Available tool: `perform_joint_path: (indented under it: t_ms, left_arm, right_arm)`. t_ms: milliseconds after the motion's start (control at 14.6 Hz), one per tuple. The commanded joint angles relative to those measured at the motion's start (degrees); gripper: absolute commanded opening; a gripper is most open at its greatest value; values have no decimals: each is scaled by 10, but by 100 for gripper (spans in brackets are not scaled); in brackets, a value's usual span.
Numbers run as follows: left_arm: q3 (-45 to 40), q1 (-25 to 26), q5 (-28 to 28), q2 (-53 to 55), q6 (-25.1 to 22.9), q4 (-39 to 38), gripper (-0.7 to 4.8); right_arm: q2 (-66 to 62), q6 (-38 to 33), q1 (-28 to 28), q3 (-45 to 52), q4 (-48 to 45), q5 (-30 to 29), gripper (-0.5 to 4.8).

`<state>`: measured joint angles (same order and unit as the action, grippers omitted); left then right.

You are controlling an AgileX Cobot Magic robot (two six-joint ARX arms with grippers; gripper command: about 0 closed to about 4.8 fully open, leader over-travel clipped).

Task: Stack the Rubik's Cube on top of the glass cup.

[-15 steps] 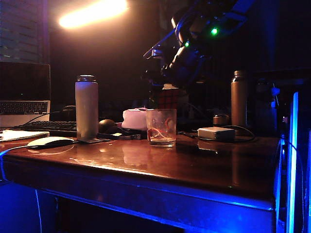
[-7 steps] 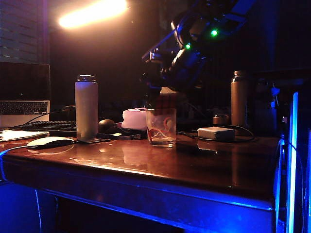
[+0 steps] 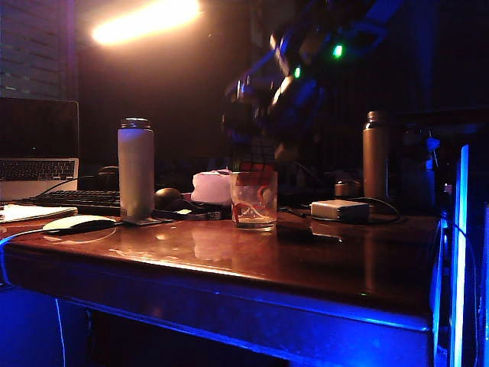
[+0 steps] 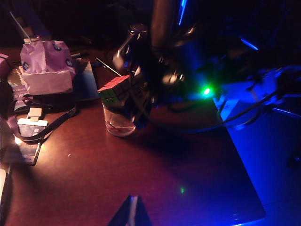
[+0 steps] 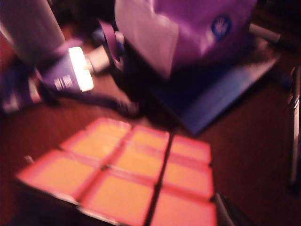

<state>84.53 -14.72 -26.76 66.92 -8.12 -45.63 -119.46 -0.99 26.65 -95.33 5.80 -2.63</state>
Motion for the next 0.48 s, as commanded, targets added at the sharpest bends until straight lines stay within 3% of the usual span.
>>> perform_joint_path:
  t_ms: [68, 137, 205, 274, 479]
  left_arm:
    - [3, 0, 0, -2, 0, 8, 18]
    - [3, 0, 0, -2, 0, 7, 17]
    - [3, 0, 0, -3, 0, 4, 15]
    - [3, 0, 2, -6, 0, 3, -6]
    - [3, 0, 57, -41, 1, -5, -6]
  right_arm:
    - [52, 15, 1, -3, -28, 22, 479]
    - [85, 17, 1, -3, -22, 46, 436]
    - [110, 30, 1, -3, 0, 63, 148]
    - [136, 40, 1, -3, 26, 83, 14]
    - [222, 40, 1, -3, 111, 114, -1]
